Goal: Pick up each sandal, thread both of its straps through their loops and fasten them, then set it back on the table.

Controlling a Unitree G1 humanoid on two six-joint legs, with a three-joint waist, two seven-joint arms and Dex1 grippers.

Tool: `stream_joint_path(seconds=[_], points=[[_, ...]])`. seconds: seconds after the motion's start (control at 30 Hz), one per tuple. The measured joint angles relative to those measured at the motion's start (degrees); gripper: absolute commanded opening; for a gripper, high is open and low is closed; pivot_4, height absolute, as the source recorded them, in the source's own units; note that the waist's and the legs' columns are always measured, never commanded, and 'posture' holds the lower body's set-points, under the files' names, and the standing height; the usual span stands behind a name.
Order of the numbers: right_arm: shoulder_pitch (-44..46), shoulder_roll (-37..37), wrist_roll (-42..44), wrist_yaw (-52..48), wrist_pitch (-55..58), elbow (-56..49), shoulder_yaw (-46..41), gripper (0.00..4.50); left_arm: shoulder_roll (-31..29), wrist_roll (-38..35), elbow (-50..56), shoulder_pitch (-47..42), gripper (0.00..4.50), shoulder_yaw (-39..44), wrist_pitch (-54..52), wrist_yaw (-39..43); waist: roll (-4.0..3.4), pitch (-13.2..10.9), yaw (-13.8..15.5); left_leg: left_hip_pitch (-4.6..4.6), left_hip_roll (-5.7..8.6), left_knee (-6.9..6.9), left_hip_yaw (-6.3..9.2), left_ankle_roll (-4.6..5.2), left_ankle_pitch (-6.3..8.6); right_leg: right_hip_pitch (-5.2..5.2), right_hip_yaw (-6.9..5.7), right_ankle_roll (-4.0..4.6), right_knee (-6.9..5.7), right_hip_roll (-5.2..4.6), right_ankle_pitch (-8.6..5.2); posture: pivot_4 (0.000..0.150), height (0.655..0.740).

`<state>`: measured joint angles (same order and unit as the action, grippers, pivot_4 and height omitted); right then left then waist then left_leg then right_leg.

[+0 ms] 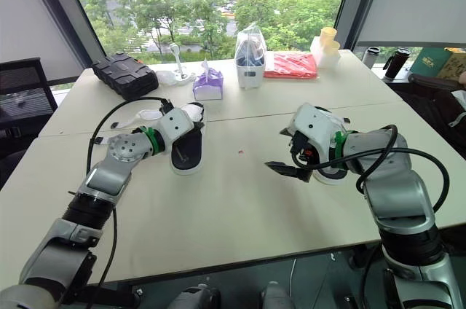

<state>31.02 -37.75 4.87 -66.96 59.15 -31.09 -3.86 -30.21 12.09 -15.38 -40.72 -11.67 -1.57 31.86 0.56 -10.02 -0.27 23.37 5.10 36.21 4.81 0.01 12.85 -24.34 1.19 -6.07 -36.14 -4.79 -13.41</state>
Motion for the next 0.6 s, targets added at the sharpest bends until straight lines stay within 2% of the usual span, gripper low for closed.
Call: stream_joint_path(seconds=[0.03, 0.07, 0.27, 0.3, 0.47, 0.6], points=[[-0.3, 0.1, 0.9, 0.7, 0.4, 0.0, 0.4, 4.5, -0.7, 1.6, -0.5, -0.3, 0.76, -0.2, 0.7, -1.1, 0.0, 0.0, 0.1, 0.03, 0.01, -0.01, -0.01, 0.0, 0.0, -0.04, 0.01, 0.0, 0.0, -0.04, 0.0, 0.15, 0.74], [-0.6, 0.1, 1.6, 1.8, 0.4, 0.2, 0.9, 4.5, -1.3, 3.3, -0.8, -0.6, 1.2, -0.6, 1.2, -2.0, 0.0, 0.0, 0.3, 0.04, 0.03, -0.02, -0.03, 0.0, 0.0, -0.05, 0.01, 0.0, 0.01, -0.16, 0.0, 0.15, 0.74], [-0.8, 0.2, 4.5, 7.8, -0.3, 2.6, 4.4, 4.5, -1.7, 8.6, -1.8, -1.1, 4.21, -2.5, 2.1, -3.1, 0.0, 0.0, 1.0, 0.08, 0.06, 0.0, -0.05, 0.01, 0.01, -0.1, -0.02, 0.0, 0.0, -0.2, 0.0, 0.15, 0.74], [-0.8, 0.1, 5.0, 8.5, -0.4, 2.7, 4.8, 4.5, -1.7, 8.9, -2.3, -1.6, 4.47, -2.6, 2.1, -3.2, 0.0, 0.0, 1.1, 0.08, 0.06, 0.0, -0.04, 0.01, 0.01, -0.1, -0.04, 0.0, 0.0, -0.2, 0.0, 0.15, 0.74], [-0.8, 0.0, 6.8, 11.5, -0.9, 3.4, 6.1, 4.5, -0.4, 10.2, -5.7, -4.4, 4.47, -3.2, 2.1, -4.2, 0.0, 0.0, 1.0, 0.08, 0.06, 0.01, -0.05, 0.02, 0.0, -0.08, -0.06, -0.01, -0.01, -0.18, 0.0, 0.15, 0.74], [-0.8, -0.6, 7.7, 13.3, -1.4, 4.0, 7.1, 4.5, 2.8, 12.8, -14.0, -7.2, 4.47, -5.4, 2.3, -6.9, 0.03, 0.0, 1.0, 0.09, 0.07, 0.03, -0.04, 0.03, 0.0, -0.09, -0.11, -0.02, -0.03, -0.09, 0.01, 0.15, 0.74]])
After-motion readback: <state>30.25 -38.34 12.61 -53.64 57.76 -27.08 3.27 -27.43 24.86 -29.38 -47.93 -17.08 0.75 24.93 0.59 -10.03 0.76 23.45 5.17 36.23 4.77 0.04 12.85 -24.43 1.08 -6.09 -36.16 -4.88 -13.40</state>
